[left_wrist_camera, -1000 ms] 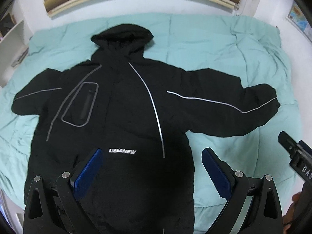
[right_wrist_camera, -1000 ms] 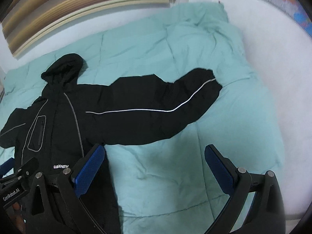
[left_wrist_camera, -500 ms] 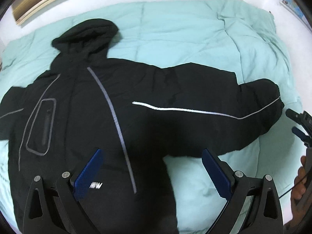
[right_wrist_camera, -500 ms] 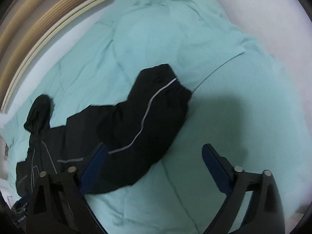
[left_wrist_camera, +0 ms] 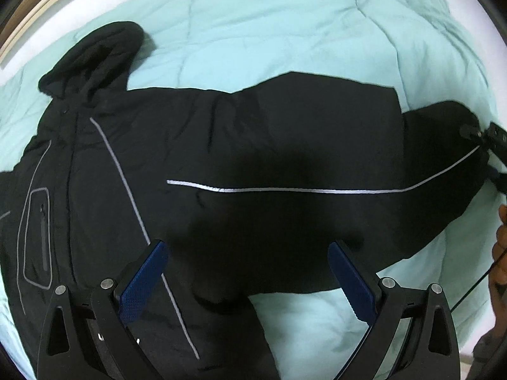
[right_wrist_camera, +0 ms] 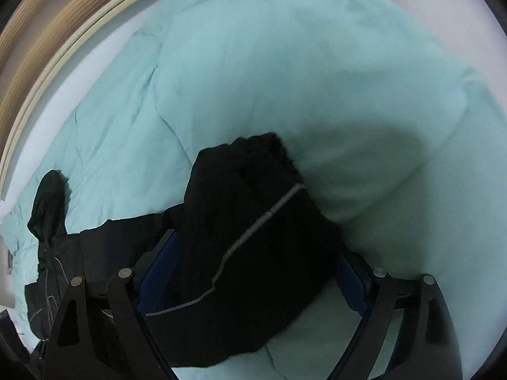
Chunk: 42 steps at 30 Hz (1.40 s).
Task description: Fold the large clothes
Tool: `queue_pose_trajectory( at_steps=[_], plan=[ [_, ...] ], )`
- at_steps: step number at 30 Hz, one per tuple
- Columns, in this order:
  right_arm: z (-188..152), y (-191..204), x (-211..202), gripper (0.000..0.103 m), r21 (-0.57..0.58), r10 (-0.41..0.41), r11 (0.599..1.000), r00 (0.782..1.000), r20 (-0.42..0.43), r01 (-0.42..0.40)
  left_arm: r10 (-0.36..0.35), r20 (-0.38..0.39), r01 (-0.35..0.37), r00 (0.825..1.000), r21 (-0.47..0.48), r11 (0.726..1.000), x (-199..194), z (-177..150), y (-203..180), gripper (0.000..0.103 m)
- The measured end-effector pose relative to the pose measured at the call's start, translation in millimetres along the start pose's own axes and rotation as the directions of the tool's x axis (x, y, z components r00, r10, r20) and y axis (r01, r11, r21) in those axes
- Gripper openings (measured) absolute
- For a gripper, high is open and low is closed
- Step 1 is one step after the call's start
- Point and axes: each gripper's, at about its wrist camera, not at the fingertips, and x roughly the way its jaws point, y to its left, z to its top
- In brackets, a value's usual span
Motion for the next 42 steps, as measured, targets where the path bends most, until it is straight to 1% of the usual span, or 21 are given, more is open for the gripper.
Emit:
queue_pose_trajectory(
  at_steps=[2, 3, 4, 5, 7, 8, 11, 13, 14, 16, 18, 21, 23, 25, 28, 30, 32, 36, 39, 41, 42],
  plan=[
    [-1, 5, 7, 0.071, -0.010, -0.001, 1.000, 1.000, -0.017, 0.001, 0.006, 0.002, -0.006, 1.000, 0.017, 1.000, 5, 1, -2, 0.101],
    [-3, 8, 9, 0.066, -0.024, -0.002, 1.000, 1.000, -0.022, 0.001, 0.010, 0.006, -0.011, 1.000, 0.026, 1.000, 9, 3, -3, 0.101],
    [-5, 12, 10, 0.054, -0.037, 0.008, 0.999, 1.000, -0.025, -0.009, 0.012, 0.008, -0.012, 1.000, 0.032, 0.999, 11, 4, -4, 0.100],
    [-7, 14, 9, 0.037, -0.046, 0.018, 0.999, 1.000, -0.025, -0.019, 0.007, 0.013, -0.007, 1.000, 0.040, 0.999, 15, 6, -5, 0.099],
    [-11, 20, 1, 0.025, -0.070, 0.039, 0.997, 0.999, -0.019, -0.040, -0.012, 0.019, 0.011, 1.000, 0.052, 0.999, 19, 9, -9, 0.092],
    [-13, 21, -6, 0.022, -0.079, 0.041, 0.996, 0.999, -0.009, -0.041, -0.024, 0.018, 0.023, 1.000, 0.058, 0.998, 21, 11, -11, 0.090],
    [-18, 22, -46, 0.020, -0.111, 0.035, 0.993, 0.997, 0.073, -0.027, -0.072, 0.038, 0.069, 0.997, 0.071, 0.995, 20, 17, -19, 0.089],
    [-21, 17, -80, 0.020, -0.123, 0.041, 0.992, 0.986, 0.160, -0.022, -0.105, 0.058, 0.100, 0.993, 0.087, 0.991, 18, 20, -26, 0.089],
    [-23, 9, -98, 0.020, -0.120, 0.059, 0.992, 0.978, 0.202, -0.035, -0.128, 0.066, 0.121, 0.990, 0.096, 0.988, 19, 22, -30, 0.089],
    [-25, -3, -115, 0.020, -0.102, 0.094, 0.992, 0.968, 0.235, -0.072, -0.159, 0.062, 0.153, 0.985, 0.098, 0.983, 28, 25, -36, 0.089],
    [-28, -10, -109, 0.020, -0.084, 0.087, 0.994, 0.972, 0.217, -0.070, -0.161, 0.030, 0.158, 0.986, 0.094, 0.983, 44, 26, -41, 0.089],
    [-33, -23, -67, 0.020, -0.028, 0.012, 1.000, 0.993, 0.119, -0.009, -0.122, -0.085, 0.130, 0.989, 0.099, 0.987, 88, 24, -46, 0.089],
    [-38, -33, -37, 0.020, 0.022, -0.039, 0.999, 0.998, 0.047, 0.038, -0.103, -0.076, 0.113, 0.992, 0.134, 0.985, 97, 20, -48, 0.089],
    [-41, -49, -14, 0.019, 0.077, -0.056, 0.995, 0.998, -0.009, 0.057, -0.109, -0.061, 0.117, 0.992, 0.155, 0.981, 91, 17, -49, 0.089],
    [-37, -50, -13, 0.019, 0.103, -0.063, 0.993, 0.998, -0.026, 0.065, -0.144, -0.038, 0.147, 0.989, 0.135, 0.980, 72, 10, -40, 0.089],
    [-36, -36, -18, 0.019, 0.070, -0.097, 0.993, 0.995, -0.028, 0.099, -0.176, -0.006, 0.176, 0.984, 0.098, 0.980, 54, 5, -24, 0.089],
    [-36, -18, -29, 0.019, 0.021, -0.121, 0.992, 0.993, -0.011, 0.121, -0.184, 0.031, 0.182, 0.982, 0.063, 0.981, 34, -3, -2, 0.089],
    [-48, 42, -55, 0.019, -0.130, -0.128, 0.982, 0.990, 0.056, 0.135, -0.134, 0.086, 0.136, 0.987, -0.021, 0.990, 4, -17, 55, 0.089],
    [-63, 99, -67, 0.019, -0.244, -0.076, 0.965, 0.994, 0.078, 0.093, -0.074, 0.126, 0.088, 0.989, -0.111, 0.990, -19, -34, 106, 0.089],
    [-75, 139, -69, 0.019, -0.307, -0.023, 0.951, 0.998, 0.060, 0.040, -0.031, 0.142, 0.054, 0.989, -0.157, 0.986, -23, -38, 146, 0.089],
    [-82, 162, -68, 0.019, -0.346, 0.002, 0.938, 0.999, 0.047, 0.014, -0.012, 0.149, 0.039, 0.989, -0.178, 0.983, -28, -43, 155, 0.089]
  ],
)
